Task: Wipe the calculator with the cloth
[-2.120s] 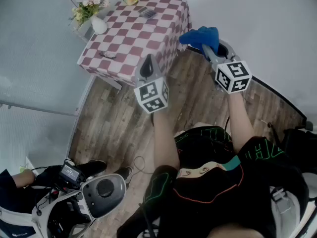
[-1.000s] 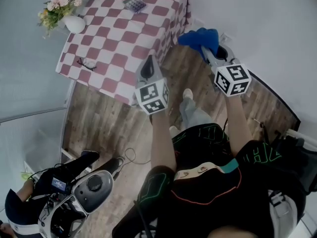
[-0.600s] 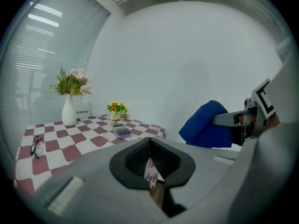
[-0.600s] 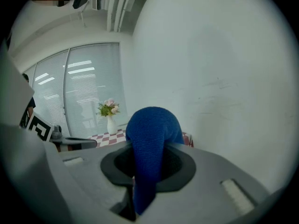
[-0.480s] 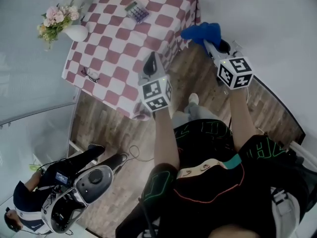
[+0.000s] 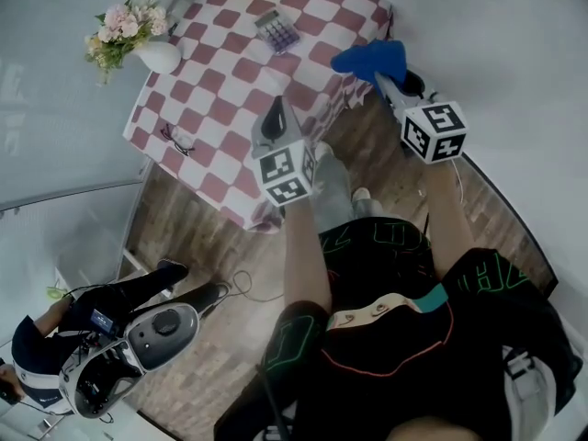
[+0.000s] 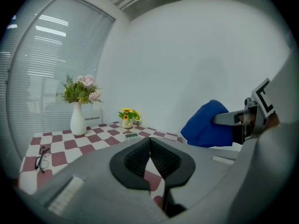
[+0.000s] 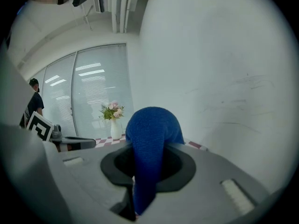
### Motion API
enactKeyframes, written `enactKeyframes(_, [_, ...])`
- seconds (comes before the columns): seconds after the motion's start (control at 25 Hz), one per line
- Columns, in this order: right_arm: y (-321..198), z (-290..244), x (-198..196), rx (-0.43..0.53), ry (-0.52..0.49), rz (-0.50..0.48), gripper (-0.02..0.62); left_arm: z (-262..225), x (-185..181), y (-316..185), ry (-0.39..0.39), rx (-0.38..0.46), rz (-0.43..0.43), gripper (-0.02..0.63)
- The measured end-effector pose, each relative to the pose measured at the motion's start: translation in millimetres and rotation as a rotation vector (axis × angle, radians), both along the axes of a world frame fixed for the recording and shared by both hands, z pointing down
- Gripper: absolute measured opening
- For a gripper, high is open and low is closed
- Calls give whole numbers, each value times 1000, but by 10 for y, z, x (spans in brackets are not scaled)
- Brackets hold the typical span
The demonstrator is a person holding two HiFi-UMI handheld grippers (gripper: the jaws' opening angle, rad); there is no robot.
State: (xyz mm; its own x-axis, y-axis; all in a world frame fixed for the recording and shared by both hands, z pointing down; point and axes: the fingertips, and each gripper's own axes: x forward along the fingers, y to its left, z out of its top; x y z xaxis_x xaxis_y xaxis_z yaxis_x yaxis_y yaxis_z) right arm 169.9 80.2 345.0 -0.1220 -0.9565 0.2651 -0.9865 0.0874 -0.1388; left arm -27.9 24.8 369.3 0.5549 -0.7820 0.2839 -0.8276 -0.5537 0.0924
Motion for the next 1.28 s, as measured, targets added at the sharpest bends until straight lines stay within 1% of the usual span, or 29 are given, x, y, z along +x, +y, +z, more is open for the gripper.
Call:
enactKeyframes(0.24, [-441, 116, 96, -19, 20, -14, 74, 181, 162, -410, 24, -17, 2, 11])
enactKeyframes(0.4, [-826, 248, 110, -50, 23, -36, 74, 352, 212, -731, 26, -59, -12, 11])
enactKeyframes(0.64, [-1417, 469, 70, -89, 13, -74, 74, 644, 152, -1148, 12, -116, -49, 11])
enactKeyframes(0.88, [-1970, 562, 10, -112, 22, -100, 75, 833, 112, -1500, 10, -163, -56, 11])
enactKeyframes(1.12, [-2441, 630, -143, -138, 75, -133, 75, 931, 64, -1832, 39, -187, -55, 11])
enactKeyframes(1.28, [-2690, 654, -279, -138, 136, -174, 74, 980, 13, -1991, 53, -199, -60, 11])
